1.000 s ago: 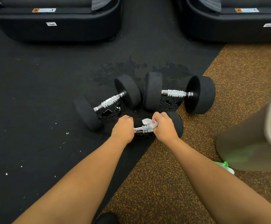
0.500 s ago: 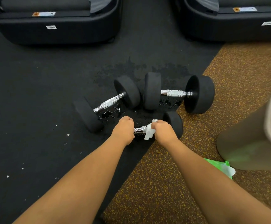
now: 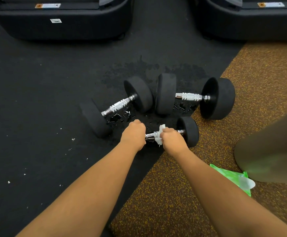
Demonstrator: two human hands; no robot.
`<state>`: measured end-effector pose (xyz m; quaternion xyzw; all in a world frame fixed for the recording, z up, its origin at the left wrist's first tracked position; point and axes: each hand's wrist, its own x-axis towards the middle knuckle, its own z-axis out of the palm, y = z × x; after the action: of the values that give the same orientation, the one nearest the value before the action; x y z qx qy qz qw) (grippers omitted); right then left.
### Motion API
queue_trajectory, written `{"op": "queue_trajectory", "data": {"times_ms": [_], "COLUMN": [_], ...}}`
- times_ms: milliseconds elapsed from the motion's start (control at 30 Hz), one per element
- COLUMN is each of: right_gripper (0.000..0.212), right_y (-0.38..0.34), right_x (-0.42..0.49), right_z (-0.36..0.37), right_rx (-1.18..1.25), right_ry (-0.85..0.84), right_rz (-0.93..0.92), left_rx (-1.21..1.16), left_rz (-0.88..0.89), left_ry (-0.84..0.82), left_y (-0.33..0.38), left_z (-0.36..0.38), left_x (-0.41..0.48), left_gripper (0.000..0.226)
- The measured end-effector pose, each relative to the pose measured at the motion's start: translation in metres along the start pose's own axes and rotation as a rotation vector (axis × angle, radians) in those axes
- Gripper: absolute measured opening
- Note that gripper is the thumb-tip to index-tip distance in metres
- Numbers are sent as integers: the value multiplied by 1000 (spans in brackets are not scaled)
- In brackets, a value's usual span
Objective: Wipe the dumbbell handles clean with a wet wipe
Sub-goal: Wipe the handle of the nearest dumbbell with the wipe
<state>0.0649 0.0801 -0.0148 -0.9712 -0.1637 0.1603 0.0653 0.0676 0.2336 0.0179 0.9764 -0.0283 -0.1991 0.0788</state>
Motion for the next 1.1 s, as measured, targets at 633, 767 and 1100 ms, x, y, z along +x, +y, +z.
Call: {"op": "queue_trajectory", "data": {"times_ms": [633,767,1100], "right_gripper": [24,26,34], "right_y": [4,6,-10], "right_x": [6,6,10], "right_z": [-2,-2,-1], "right_rx": [71,80,157], "right_ry": [99,99,118], "right_rz": [30,-1,-39], "left_rx": [-16,-15,-3], "left_rz": [4,8,12], "left_ry": [7,9,17], "left_y": [-2,-2,-2], "left_z": [-1,0,-1], "left_x": [2,2,1], "left_gripper": [55,57,54]}}
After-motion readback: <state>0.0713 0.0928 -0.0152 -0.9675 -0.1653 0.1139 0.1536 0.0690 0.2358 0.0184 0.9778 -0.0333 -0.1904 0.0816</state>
